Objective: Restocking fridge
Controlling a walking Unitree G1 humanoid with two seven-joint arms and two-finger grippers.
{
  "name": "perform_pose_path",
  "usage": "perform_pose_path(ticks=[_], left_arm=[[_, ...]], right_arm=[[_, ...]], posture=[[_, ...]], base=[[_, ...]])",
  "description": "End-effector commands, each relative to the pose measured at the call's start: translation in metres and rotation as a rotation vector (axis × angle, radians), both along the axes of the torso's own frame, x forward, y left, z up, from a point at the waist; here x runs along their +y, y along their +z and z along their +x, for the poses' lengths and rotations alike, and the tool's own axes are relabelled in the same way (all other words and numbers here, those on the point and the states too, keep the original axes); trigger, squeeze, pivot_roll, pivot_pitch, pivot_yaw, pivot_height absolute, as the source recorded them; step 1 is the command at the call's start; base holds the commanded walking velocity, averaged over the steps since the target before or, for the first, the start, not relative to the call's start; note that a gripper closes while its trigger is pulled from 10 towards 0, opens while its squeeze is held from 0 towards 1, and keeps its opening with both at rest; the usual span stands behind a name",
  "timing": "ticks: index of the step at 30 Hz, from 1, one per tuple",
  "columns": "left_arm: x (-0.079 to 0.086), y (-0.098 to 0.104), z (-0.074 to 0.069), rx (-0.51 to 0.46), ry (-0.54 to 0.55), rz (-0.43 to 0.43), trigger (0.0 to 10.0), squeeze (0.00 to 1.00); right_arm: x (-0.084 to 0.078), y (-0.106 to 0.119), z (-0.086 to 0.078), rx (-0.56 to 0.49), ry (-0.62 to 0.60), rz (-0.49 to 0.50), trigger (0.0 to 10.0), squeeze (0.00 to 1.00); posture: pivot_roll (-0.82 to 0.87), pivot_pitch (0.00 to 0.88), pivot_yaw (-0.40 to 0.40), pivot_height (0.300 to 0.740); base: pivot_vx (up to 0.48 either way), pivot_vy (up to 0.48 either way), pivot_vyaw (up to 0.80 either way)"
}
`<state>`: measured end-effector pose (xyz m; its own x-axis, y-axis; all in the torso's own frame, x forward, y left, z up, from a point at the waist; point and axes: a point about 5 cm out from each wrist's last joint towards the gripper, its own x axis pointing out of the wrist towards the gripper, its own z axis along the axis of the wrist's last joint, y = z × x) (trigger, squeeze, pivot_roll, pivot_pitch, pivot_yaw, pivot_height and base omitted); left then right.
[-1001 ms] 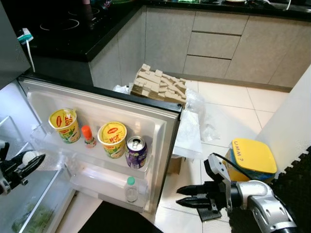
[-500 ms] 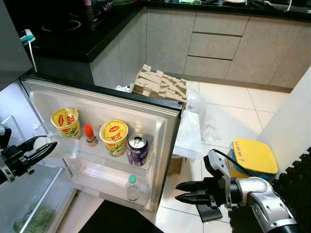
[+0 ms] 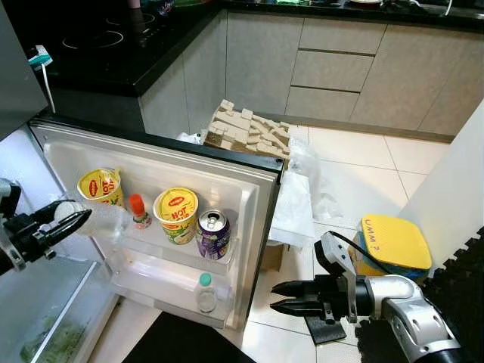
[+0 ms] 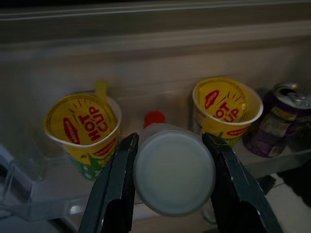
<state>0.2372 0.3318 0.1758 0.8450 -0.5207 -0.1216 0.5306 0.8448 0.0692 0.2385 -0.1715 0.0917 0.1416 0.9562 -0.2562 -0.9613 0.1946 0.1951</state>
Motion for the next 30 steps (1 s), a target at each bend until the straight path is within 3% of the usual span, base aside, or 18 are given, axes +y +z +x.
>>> perform_pose_path(ticks=[1,13,30], left_arm=[[0.004,0.012,0.002,-0.014,-0.001,0.066,10.0,0.0],[0.002,0.01,0.016,-0.043,0.068,0.115,10.0,0.0],[-0.012,-0.001,0.034,-0.06,0.091,0.113,10.0,0.0]], right_arm=[[0.001,0.004,0.001,-0.016,0.0,0.007,10.0,0.0],[0.001,0.005,0.002,-0.026,-0.008,0.008,10.0,0.0],[0.003,0.007,0.002,-0.037,-0.011,0.01,10.0,0.0]], posture=[[-0.04,0.0,0.015,0.74],[-0.04,0.0,0.016,0.74],[-0.05,0.0,0.019,0.74]], base=[[0.0,0.0,0.0],[0.0,0.0,0.0],[0.0,0.0,0.0]])
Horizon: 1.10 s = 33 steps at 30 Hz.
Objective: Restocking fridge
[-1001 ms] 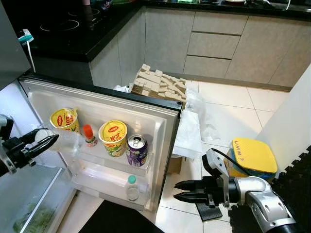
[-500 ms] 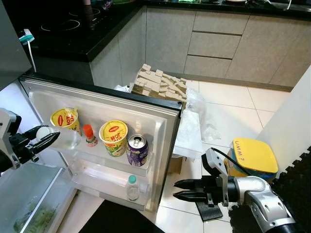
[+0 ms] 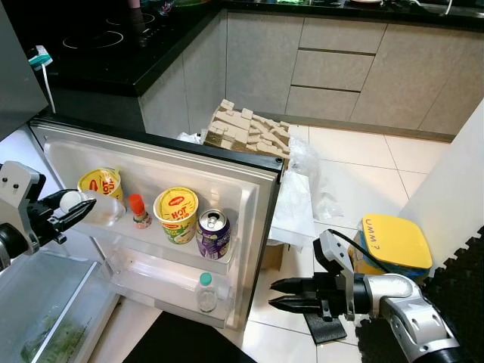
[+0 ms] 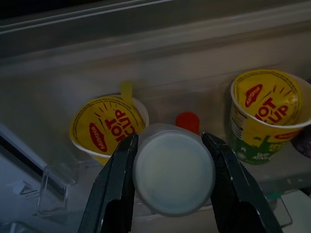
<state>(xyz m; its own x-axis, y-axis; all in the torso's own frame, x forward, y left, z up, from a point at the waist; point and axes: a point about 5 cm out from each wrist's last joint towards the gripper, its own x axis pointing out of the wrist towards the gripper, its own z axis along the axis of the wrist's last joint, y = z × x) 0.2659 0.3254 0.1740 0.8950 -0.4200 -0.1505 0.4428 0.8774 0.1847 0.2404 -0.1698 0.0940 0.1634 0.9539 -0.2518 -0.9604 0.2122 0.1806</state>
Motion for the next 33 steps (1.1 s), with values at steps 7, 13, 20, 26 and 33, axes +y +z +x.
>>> perform_pose_path(ticks=[7,13,20,26,33], left_arm=[[-0.01,0.0,0.009,-0.036,-0.017,-0.014,10.0,0.0],[-0.015,-0.002,0.012,-0.038,-0.032,-0.018,10.0,0.0],[-0.02,-0.005,0.016,-0.037,-0.036,-0.011,10.0,0.0],[-0.02,-0.007,0.018,-0.032,-0.029,0.01,10.0,0.0],[-0.02,-0.009,0.019,-0.018,-0.026,0.048,10.0,0.0]], right_arm=[[0.002,0.005,0.001,-0.024,0.007,0.011,10.0,0.0],[0.001,0.006,0.001,-0.026,0.004,0.011,10.0,0.0],[0.004,0.008,0.002,-0.031,0.008,0.018,10.0,0.0],[0.004,0.008,0.002,-0.032,0.009,0.02,10.0,0.0],[0.004,0.008,0.002,-0.033,0.007,0.021,10.0,0.0]], posture=[[-0.05,0.0,0.023,0.74],[-0.05,0.0,0.023,0.74],[-0.05,0.0,0.025,0.74],[-0.05,0.0,0.025,0.74],[-0.05,0.0,0.025,0.74]], base=[[0.0,0.0,0.0],[0.0,0.0,0.0],[0.0,0.0,0.0],[0.0,0.0,0.0],[0.0,0.0,0.0]])
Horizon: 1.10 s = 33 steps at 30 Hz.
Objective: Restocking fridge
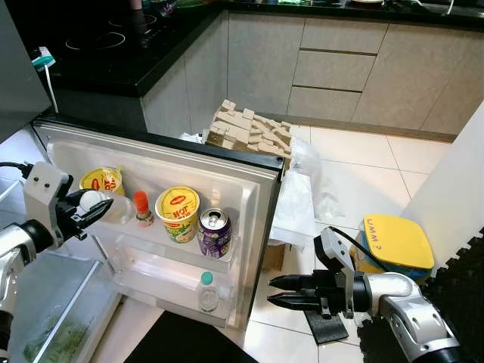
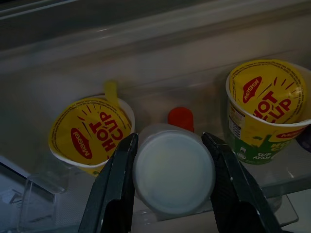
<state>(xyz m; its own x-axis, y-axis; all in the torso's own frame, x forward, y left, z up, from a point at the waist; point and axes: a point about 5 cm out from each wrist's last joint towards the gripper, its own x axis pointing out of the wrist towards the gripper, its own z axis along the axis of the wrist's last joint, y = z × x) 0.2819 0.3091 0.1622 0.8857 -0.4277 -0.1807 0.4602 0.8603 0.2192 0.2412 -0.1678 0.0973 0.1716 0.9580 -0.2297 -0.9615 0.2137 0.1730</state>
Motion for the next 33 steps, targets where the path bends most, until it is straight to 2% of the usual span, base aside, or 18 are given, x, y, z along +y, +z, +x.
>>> perform_pose_path(ticks=[1,21,30,33], left_arm=[[-0.003,0.001,0.003,-0.027,-0.008,0.013,10.0,0.0],[0.011,0.006,0.008,-0.083,0.101,0.061,10.0,0.0],[0.013,0.004,0.008,-0.083,0.114,0.075,10.0,0.0],[0.009,0.003,0.009,-0.078,0.088,0.061,10.0,0.0]], right_arm=[[0.002,0.005,0.001,-0.021,0.012,0.001,10.0,0.0],[0.004,0.007,0.0,-0.025,0.02,0.007,10.0,0.0],[0.004,0.008,0.0,-0.028,0.023,0.005,10.0,0.0],[0.003,0.009,0.0,-0.029,0.022,0.002,10.0,0.0]], posture=[[-0.05,0.0,0.025,0.74],[-0.05,0.0,0.025,0.74],[-0.05,0.0,0.022,0.74],[-0.05,0.0,0.022,0.74]], base=[[0.0,0.0,0.0],[0.0,0.0,0.0],[0.0,0.0,0.0],[0.0,0.0,0.0]])
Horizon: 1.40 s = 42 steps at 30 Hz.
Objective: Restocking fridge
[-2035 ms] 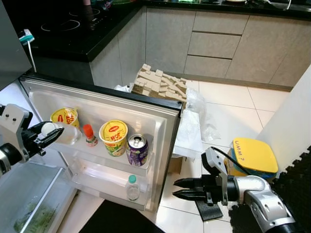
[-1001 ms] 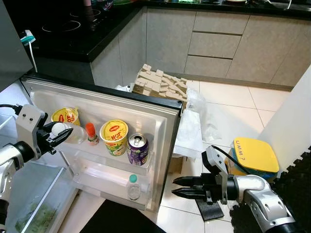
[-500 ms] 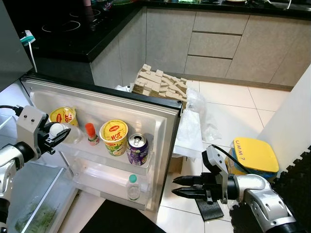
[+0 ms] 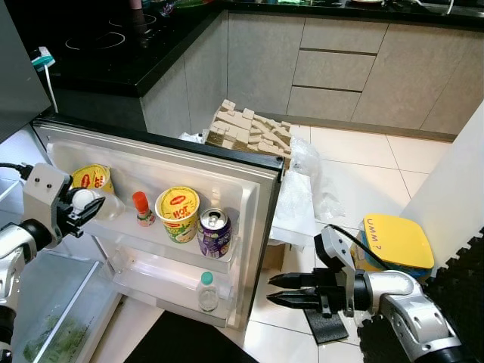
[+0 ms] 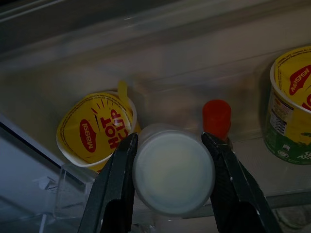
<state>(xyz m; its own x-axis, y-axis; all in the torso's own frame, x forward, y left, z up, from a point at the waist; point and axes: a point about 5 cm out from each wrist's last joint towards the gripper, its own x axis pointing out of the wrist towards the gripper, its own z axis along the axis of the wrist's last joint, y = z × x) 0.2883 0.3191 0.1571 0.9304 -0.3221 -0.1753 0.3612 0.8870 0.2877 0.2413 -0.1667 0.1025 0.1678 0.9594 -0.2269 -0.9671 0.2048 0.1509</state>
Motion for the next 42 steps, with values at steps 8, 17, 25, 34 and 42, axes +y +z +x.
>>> perform_pose_path(ticks=[8,17,25,34,42], left_arm=[[-0.014,0.002,0.003,-0.027,-0.094,-0.022,10.0,0.0],[-0.019,0.005,0.008,-0.023,-0.121,0.013,10.0,0.0],[-0.02,0.008,0.013,-0.029,-0.124,0.023,10.0,0.0],[-0.025,0.009,0.018,-0.019,-0.149,0.054,10.0,0.0],[-0.024,0.009,0.019,-0.009,-0.154,0.084,10.0,0.0]], right_arm=[[0.003,0.004,0.0,-0.005,0.021,0.003,10.0,0.0],[0.005,0.009,-0.004,-0.012,0.053,0.029,10.0,0.0],[0.011,0.011,-0.006,-0.015,0.079,0.032,10.0,0.0],[0.011,0.011,0.003,-0.037,0.003,0.029,10.0,0.0],[0.013,0.01,0.003,-0.03,-0.004,0.03,10.0,0.0]], posture=[[-0.06,0.0,0.023,0.74],[-0.05,0.0,0.023,0.74],[-0.06,0.0,0.028,0.74],[-0.06,0.0,0.03,0.74],[-0.06,0.0,0.031,0.74]], base=[[0.0,0.0,0.0],[0.0,0.0,0.0],[0.0,0.0,0.0],[0.0,0.0,0.0],[0.0,0.0,0.0]])
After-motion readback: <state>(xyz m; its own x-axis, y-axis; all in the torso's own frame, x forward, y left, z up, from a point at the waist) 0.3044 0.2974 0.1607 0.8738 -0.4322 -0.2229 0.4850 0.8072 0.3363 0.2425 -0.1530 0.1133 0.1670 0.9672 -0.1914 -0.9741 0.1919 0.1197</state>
